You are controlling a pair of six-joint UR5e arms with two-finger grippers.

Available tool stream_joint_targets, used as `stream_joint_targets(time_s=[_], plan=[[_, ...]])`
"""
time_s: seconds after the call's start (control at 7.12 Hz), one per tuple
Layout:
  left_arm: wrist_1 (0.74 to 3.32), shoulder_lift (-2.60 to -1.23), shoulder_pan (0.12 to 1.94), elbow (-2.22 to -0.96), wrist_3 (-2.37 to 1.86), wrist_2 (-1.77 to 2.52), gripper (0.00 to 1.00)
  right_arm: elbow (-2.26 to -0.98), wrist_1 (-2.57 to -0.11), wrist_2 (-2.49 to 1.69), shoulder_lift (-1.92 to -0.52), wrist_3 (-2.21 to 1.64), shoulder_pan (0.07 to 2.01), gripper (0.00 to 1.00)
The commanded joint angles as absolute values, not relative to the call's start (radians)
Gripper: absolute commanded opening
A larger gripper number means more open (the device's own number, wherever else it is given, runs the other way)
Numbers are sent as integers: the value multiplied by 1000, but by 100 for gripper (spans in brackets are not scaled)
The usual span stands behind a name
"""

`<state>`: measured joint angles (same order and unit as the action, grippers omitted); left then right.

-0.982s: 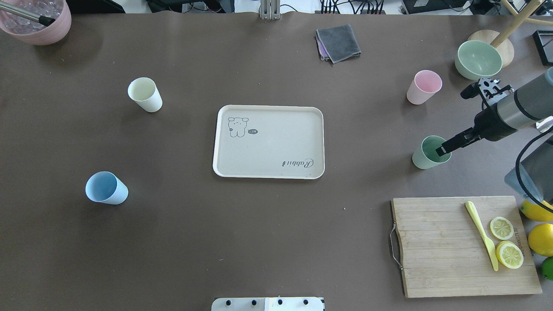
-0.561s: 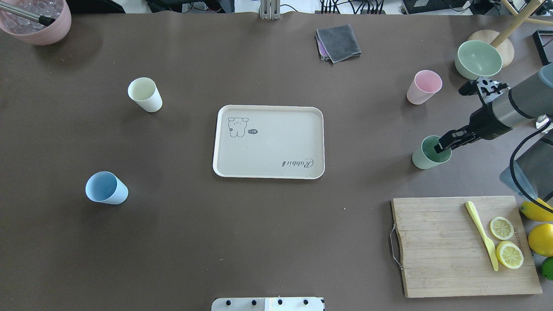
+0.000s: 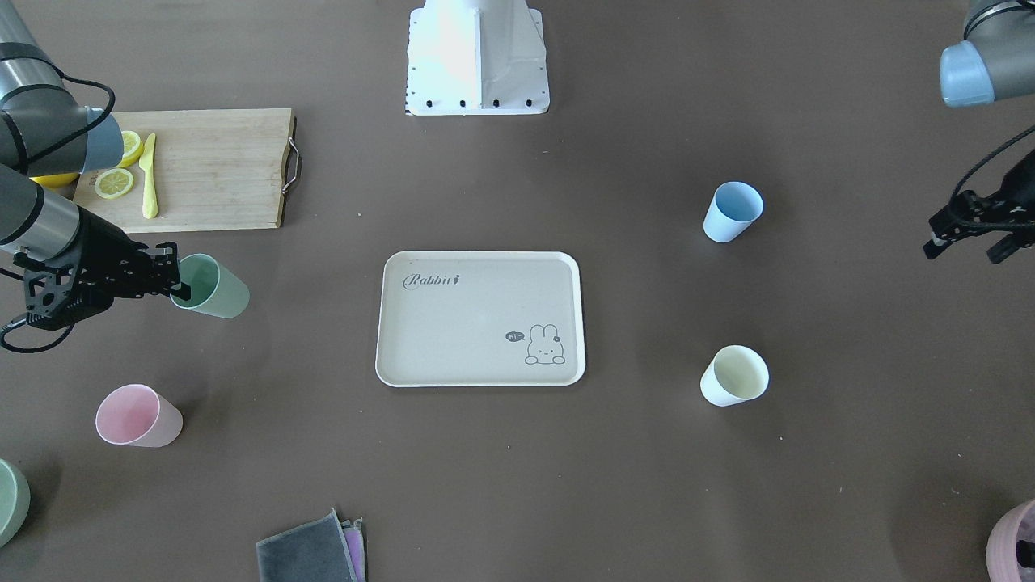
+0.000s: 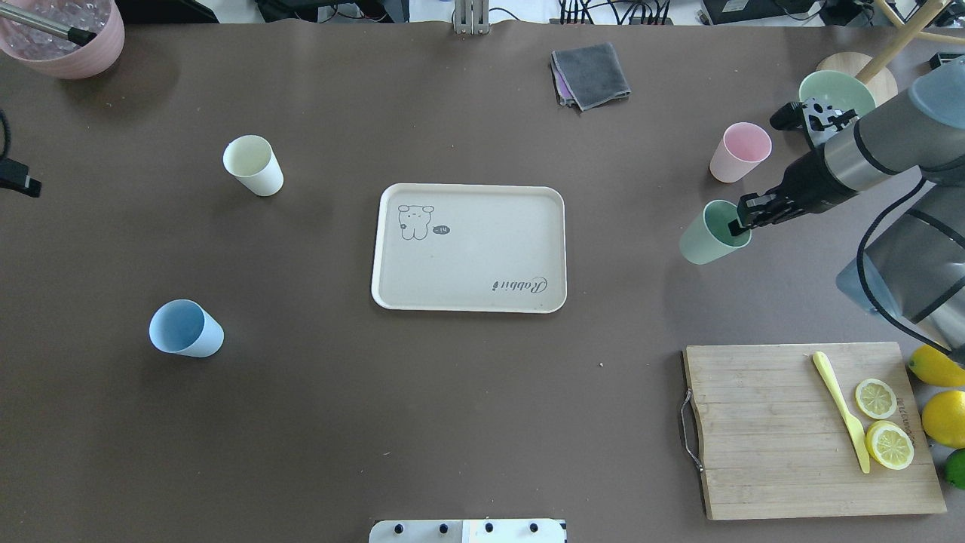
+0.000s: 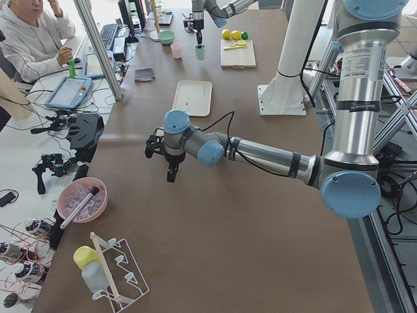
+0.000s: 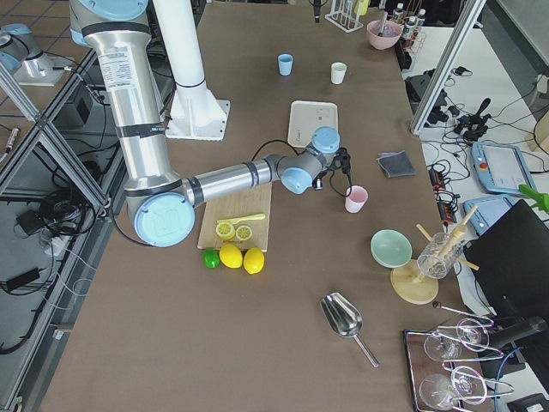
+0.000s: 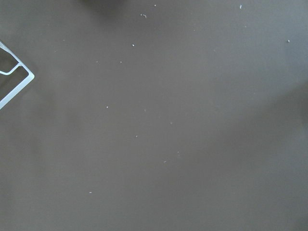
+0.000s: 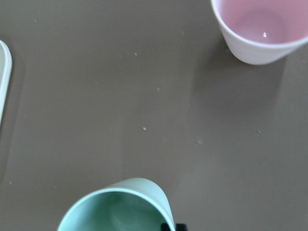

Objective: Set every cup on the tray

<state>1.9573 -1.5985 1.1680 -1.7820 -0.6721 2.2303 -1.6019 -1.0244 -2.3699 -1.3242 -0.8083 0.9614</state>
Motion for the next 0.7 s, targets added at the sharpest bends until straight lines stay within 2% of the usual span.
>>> stream_joint_targets(time_s=[0.0,0.42,0.56], plan=[[2011,-1603,953,-1860,-943,2102,97,-1600,-1067,-2257,-1171,-1022,846,0],[2011,-1594,830,-1896,-1009,2095,97,-1594,-1172,-2094,-1028,-1155,714,0],[2011,-1586,801,-1894,-1008,2095,91,-1594,-1173,-2067,-1023,-1158,692,0]])
